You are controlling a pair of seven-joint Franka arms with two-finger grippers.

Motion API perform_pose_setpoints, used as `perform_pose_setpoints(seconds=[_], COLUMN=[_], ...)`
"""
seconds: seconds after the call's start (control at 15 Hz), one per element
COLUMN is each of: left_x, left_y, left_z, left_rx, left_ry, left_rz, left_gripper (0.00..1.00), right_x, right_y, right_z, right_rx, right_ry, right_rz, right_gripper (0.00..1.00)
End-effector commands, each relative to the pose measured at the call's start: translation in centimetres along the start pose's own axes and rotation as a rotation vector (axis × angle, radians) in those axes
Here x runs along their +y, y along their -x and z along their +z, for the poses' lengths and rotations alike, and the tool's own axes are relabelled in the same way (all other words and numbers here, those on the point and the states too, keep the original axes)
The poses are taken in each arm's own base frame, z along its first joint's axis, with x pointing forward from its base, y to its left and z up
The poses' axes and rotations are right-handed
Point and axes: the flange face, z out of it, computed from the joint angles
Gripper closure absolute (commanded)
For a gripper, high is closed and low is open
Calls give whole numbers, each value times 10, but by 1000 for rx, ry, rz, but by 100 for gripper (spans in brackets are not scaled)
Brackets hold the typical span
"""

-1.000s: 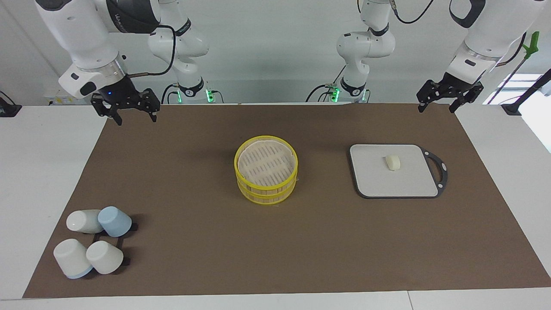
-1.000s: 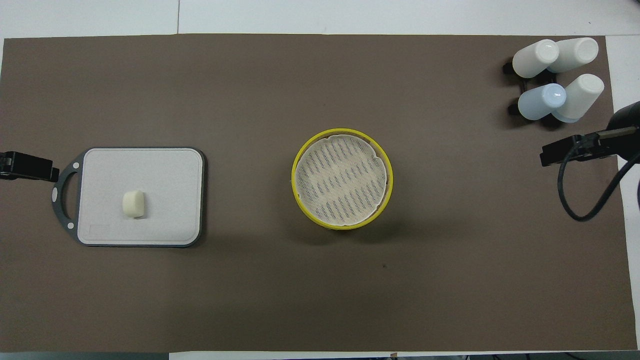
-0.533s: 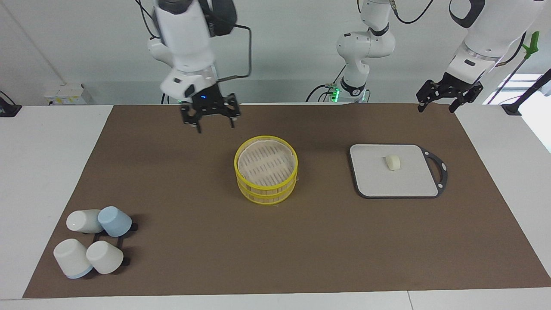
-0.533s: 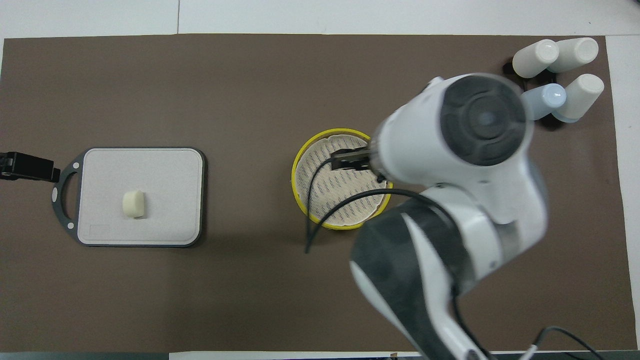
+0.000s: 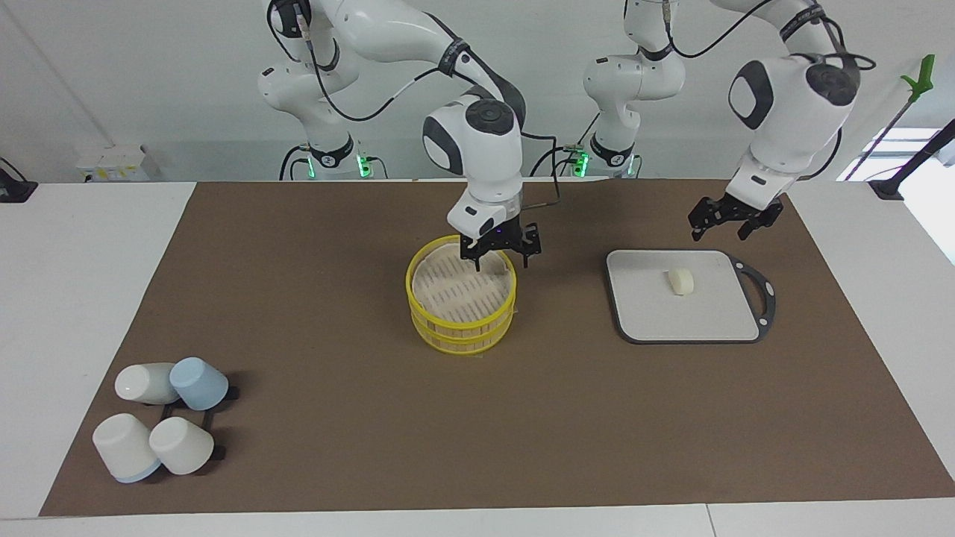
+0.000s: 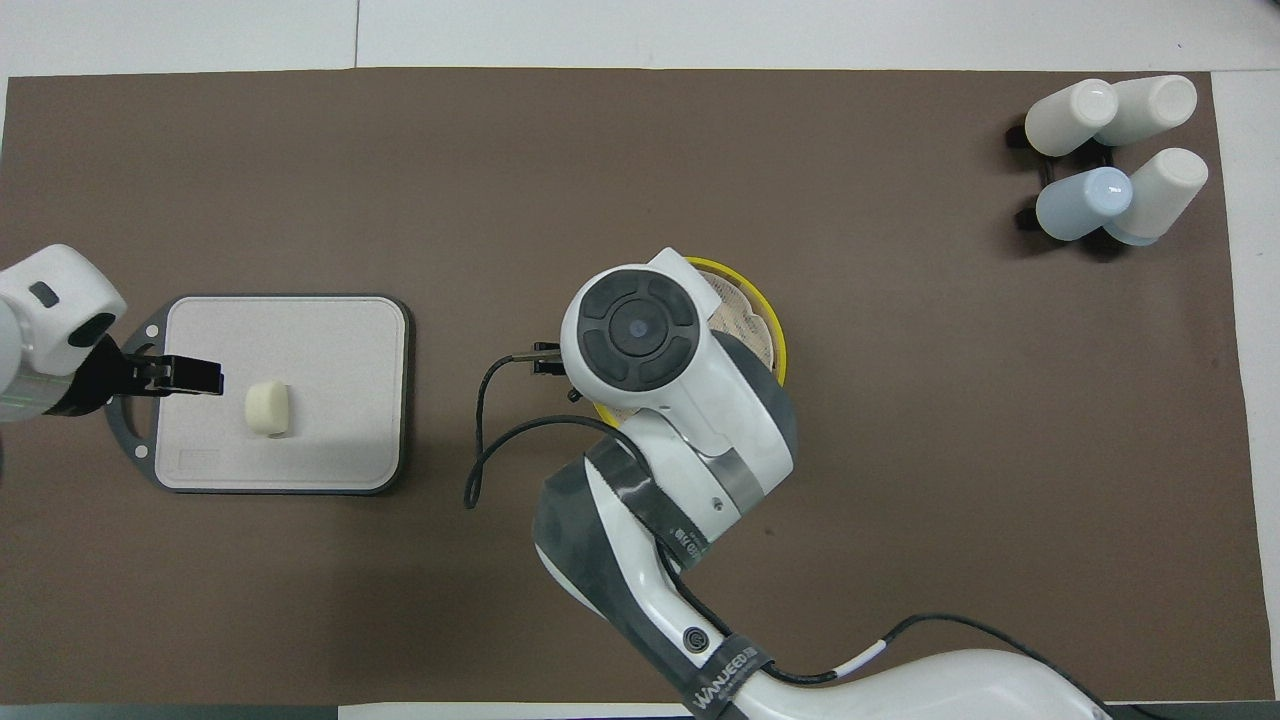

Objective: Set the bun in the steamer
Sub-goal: 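Grasp the steamer lid with the right gripper while the left gripper grasps the bun, then lift the lid with the right gripper while the left gripper lifts the bun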

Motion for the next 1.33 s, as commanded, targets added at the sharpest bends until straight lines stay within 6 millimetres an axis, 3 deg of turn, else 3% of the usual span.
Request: perform_pose_setpoints(seconds=[0.0, 0.2, 0.27, 0.33, 0.4, 0.47, 0.6, 0.8, 0.93, 1.0, 1.07, 1.27], left_x=[-1, 8, 8, 8, 7, 6, 5, 7, 9, 8, 9, 11], left_y=[14, 3, 2, 7, 7, 9, 14, 16, 16, 16, 15, 1], left_z=[66, 108, 111, 119, 122, 127, 137, 138, 138, 137, 137, 119], left_rx=[23, 36, 44, 35, 45, 61, 61, 50, 47, 39, 35, 0], left_ry=[-13, -17, -17, -17, -17, -18, -18, -17, -17, -17, -17, -16], left_rz=[-53, -108, -108, -103, -103, -104, -107, -104, -102, -104, -104, -107], left_gripper=[0, 0, 0, 0, 0, 0, 5, 43, 57, 68, 68, 68], right_x=[3, 6, 5, 4, 5, 5, 5, 6, 16, 41, 66, 178], right_y=[6, 6, 6, 9, 9, 10, 10, 6, -18, -45, -60, -83], right_z=[18, 23, 23, 26, 24, 25, 25, 18, -18, -49, -68, -121], right_rx=[3, 8, 16, 13, 14, 13, 13, 7, -4, -21, -42, -166], right_ry=[24, 21, 14, 15, 14, 15, 15, 25, 59, 82, 92, 121], right_rz=[8, -10, -15, -19, -18, -19, -20, -33, -87, -148, -201, -321], right_gripper=[0, 3, 22, 67, 94, 100, 100, 100, 100, 100, 100, 100])
